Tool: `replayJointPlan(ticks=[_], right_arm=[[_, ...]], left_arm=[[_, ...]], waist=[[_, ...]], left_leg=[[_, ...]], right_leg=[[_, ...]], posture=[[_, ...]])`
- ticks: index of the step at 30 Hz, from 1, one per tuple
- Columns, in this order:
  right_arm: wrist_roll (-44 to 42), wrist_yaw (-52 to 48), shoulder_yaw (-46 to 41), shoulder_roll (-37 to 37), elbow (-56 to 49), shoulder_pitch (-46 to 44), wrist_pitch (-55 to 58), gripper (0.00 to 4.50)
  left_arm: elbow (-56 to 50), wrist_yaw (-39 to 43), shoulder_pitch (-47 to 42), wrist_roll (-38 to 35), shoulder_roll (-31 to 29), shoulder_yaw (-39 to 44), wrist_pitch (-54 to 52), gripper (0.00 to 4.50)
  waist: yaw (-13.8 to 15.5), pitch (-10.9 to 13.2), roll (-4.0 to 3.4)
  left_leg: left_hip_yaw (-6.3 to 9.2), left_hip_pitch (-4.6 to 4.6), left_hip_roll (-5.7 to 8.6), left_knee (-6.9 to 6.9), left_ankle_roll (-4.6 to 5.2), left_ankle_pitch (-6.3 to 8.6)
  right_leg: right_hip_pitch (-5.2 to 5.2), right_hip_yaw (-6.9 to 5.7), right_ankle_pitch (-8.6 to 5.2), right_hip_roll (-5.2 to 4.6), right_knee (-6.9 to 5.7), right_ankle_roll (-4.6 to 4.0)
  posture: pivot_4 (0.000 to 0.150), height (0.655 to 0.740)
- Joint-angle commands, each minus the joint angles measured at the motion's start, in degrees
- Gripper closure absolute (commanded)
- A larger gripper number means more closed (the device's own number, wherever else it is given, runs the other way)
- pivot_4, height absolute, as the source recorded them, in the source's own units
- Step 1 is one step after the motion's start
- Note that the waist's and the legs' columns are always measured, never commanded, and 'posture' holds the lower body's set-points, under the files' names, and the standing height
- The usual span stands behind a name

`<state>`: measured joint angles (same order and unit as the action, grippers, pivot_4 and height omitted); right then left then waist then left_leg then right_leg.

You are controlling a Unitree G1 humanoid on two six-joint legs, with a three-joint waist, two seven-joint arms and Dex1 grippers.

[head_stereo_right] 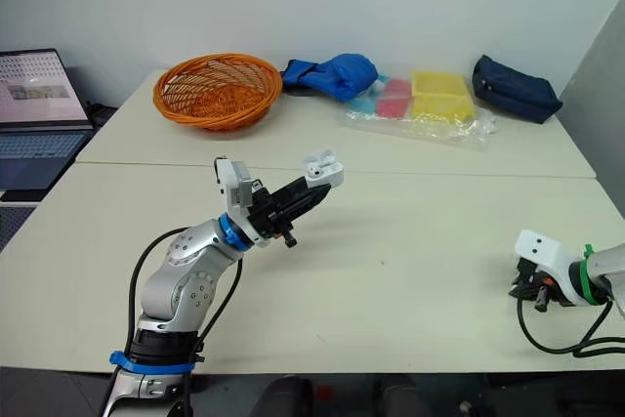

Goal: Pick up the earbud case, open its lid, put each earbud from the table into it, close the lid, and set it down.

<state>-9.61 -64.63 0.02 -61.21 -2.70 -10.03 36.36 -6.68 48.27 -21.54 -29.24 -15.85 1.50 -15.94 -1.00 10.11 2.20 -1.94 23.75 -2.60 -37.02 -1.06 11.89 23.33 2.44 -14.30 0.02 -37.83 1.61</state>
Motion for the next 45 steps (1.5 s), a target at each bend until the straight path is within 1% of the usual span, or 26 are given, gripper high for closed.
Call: replayJointPlan(ticks=[1, 3, 4, 6, 8, 10, 13, 15, 19, 22, 37, 43, 45], right_arm=[[-14.26, 9.42, -9.77, 11.91, -15.12, -9.88, 9.48, 4.13], [-21.95, 17.33, -15.29, 21.13, -21.32, -16.12, 15.19, 4.13], [-24.28, 20.34, -17.14, 24.11, -23.23, -18.12, 17.29, 4.13], [-27.09, 24.38, -17.68, 27.70, -27.93, -20.85, 19.12, 4.13], [-28.90, 31.65, -17.07, 33.82, -31.37, -24.30, 19.20, 4.13], [-29.01, 36.46, -15.51, 38.30, -32.62, -26.25, 18.17, 4.13], [-27.10, 40.17, -11.60, 42.05, -33.67, -25.27, 15.84, 4.13], [-26.71, 41.43, -9.77, 42.94, -33.79, -24.75, 15.03, 4.13], [-23.32, 42.32, -5.01, 44.07, -31.58, -23.69, 10.13, 4.13], [-21.98, 42.47, -3.44, 44.25, -30.02, -23.33, 7.79, 4.13], [-23.18, 41.81, -1.38, 42.13, -30.42, -19.65, 8.16, 4.13], [-23.16, 41.86, -1.11, 41.10, -29.66, -19.70, 7.86, 4.13], [-23.13, 41.52, -0.90, 40.76, -29.62, -19.61, 7.52, 3.38]], left_arm=[[-1.31, 0.31, -2.02, -0.83, 1.00, -0.79, 1.43, 3.74], [-0.73, 0.32, -2.58, -0.80, 1.28, -0.67, 1.69, 3.74], [-0.51, 0.35, -2.78, -0.81, 1.31, -0.62, 1.76, 3.74], [0.21, 0.73, -3.23, -0.82, 1.38, -0.61, 2.05, 3.74], [1.03, 1.32, -3.95, -0.38, 1.77, -1.23, 2.95, 3.74], [2.10, 1.50, -4.82, -0.45, 2.21, -1.35, 3.40, 3.74], [2.61, 1.88, -5.72, -0.69, 2.82, -1.59, 3.48, 3.74], [2.93, 2.25, -6.02, -0.45, 2.85, -1.83, 3.70, 3.74], [2.93, 2.88, -6.33, -0.80, 3.11, -2.35, 3.47, 3.74], [2.98, 3.50, -6.47, -0.97, 3.12, -2.51, 3.49, 3.74], [3.72, 4.41, -7.26, -0.86, 3.61, -2.36, 3.84, 3.74], [3.41, 4.67, -7.26, -0.83, 3.75, -2.31, 4.21, 3.74], [2.81, 4.62, -7.13, -1.14, 3.72, -2.21, 3.84, 3.74]], waist=[[-0.71, 0.02, -0.03], [-1.12, 0.11, -0.16], [-0.98, 0.13, -0.23], [-0.49, 0.13, -0.24], [0.04, 0.08, -0.18], [0.03, 0.09, -0.19], [0.01, 0.09, -0.19], [0.01, 0.09, -0.19], [-0.21, 0.09, -0.19], [-0.35, 0.09, -0.19], [-0.64, 0.09, -0.19], [-0.65, 0.09, -0.19], [-0.64, 0.09, -0.19]], left_leg=[[0.05, 0.00, 0.01, 0.03, 0.00, 0.00], [0.16, 0.01, -0.08, 0.02, 0.00, 0.00], [0.26, 0.04, -0.07, 0.03, -0.01, -0.01], [0.24, 0.08, -0.12, 0.07, -0.02, -0.02], [0.27, 0.17, -0.19, 0.09, -0.03, -0.01], [0.17, 0.22, -0.17, 0.12, -0.04, 0.00], [0.10, 0.44, -0.09, 0.10, -0.03, 0.00], [0.10, 0.45, -0.07, 0.10, -0.03, 0.00], [0.09, 0.45, -0.05, 0.09, -0.02, 0.00], [0.09, 0.45, -0.06, 0.09, -0.02, -0.01], [0.10, 0.46, -0.09, 0.11, -0.02, -0.01], [0.10, 0.46, -0.09, 0.11, -0.02, 0.00], [0.10, 0.46, -0.09, 0.11, -0.02, 0.00]], right_leg=[[0.05, 0.02, 0.12, 0.02, -0.10, 0.20], [0.16, 0.07, 0.17, 0.22, -0.23, 0.17], [0.19, 0.05, 0.19, 0.28, -0.25, 0.15], [0.19, -0.10, 0.16, 0.35, -0.25, 0.10], [0.12, -0.20, 0.05, 0.34, -0.13, -0.04], [0.17, -0.13, 0.03, 0.31, -0.10, -0.05], [0.35, -0.13, 0.04, 0.13, -0.09, 0.01], [0.42, -0.10, 0.05, 0.06, -0.12, 0.04], [0.43, -0.12, 0.06, 0.07, -0.14, 0.06], [0.43, -0.15, 0.05, 0.12, -0.15, 0.05], [0.48, -0.13, 0.05, 0.16, -0.17, 0.05], [0.48, -0.11, 0.05, 0.16, -0.15, 0.05], [0.48, -0.11, 0.05, 0.16, -0.15, 0.05]], posture=[[0.150, 0.7400], [0.150, 0.7400], [0.150, 0.7400], [0.150, 0.7400], [0.150, 0.7400], [0.150, 0.7400], [0.150, 0.7400], [0.150, 0.7400], [0.150, 0.7400], [0.150, 0.7400], [0.150, 0.7400], [0.150, 0.7400], [0.150, 0.7400]])
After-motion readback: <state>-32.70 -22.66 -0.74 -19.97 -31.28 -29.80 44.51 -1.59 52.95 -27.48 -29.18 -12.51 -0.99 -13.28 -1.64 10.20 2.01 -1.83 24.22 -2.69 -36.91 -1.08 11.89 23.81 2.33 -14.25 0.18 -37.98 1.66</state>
